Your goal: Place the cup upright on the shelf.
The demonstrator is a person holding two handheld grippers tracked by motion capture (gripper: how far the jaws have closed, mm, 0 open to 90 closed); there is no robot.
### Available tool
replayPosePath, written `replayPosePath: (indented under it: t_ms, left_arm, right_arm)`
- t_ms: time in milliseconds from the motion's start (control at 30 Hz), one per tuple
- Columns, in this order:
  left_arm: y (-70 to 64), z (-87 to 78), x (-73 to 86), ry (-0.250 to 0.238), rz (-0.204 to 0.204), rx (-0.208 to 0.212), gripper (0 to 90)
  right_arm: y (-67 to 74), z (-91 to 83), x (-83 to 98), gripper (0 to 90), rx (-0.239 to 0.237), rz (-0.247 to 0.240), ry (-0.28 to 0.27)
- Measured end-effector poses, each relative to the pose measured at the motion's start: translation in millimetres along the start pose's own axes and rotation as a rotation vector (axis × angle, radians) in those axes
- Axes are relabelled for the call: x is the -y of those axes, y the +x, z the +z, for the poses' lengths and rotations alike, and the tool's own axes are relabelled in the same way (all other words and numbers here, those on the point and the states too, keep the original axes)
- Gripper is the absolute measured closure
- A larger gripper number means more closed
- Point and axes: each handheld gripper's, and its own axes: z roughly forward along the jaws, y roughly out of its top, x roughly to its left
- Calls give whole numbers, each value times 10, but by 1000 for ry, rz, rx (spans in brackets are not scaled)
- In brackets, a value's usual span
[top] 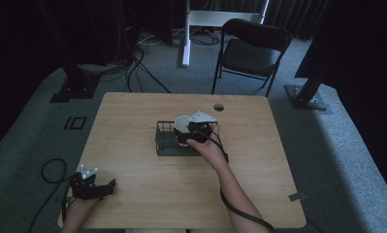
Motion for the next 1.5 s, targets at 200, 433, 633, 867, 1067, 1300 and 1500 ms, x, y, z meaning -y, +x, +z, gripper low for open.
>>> replayPosePath:
  t_ms: [200,433,633,867,1067,1300,1500]
  left_arm:
    - [0,0,0,0,0,0,1]
    - [0,0,0,0,0,0,1]
    - [0,0,0,0,0,0,1]
    - [0,0,0,0,0,0,1]
    - [0,0,0,0,0,0,1]
    - [0,0,0,0,0,0,1]
    - [0,0,0,0,0,0,1]
  right_arm:
    - [-1,-39,1,135,2,-23,-3]
    - [-34,-151,-21,126,-14,-8,-32]
    - [-84,-249,13,122,-20,-1,-44]
    - [-127,-328,73,123,-21,11,-48]
    - [-170,-408,139,123,-14,25,-52]
    - [-257,-523,240,123,1,40,-65]
    - [-356,-645,308,123,30,42,-73]
